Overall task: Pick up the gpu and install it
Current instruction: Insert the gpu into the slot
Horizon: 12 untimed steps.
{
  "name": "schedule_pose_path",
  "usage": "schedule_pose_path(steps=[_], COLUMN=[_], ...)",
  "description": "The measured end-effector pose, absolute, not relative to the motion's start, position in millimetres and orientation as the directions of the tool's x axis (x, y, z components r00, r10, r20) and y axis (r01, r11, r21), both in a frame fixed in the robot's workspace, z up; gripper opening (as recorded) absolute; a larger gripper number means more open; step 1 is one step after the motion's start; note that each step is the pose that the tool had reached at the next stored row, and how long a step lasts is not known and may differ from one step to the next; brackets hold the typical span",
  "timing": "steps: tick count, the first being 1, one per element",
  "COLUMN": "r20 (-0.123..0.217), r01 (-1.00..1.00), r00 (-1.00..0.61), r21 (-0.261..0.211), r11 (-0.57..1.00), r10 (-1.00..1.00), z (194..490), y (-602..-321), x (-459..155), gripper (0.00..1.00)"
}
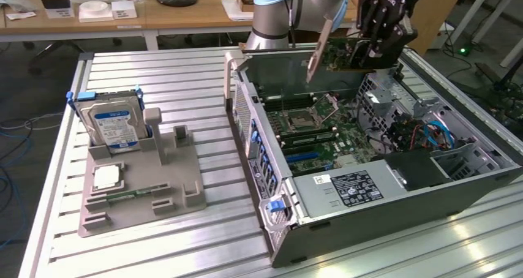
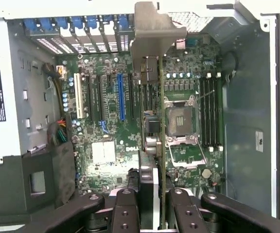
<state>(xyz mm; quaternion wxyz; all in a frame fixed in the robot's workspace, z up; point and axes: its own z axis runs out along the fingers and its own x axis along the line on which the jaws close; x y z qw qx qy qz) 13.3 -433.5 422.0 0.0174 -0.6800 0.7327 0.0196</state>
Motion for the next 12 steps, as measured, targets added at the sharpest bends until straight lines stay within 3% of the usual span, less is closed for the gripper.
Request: schedule_pose_path(steps=[12], r20=[-0.052], r01=[-1.0], r00=[-0.031], r21=[0.005], r11=[0.031], r10=[-0.998], z=[421.7], y=[-433.4], x=[13.5], gripper=[0.28])
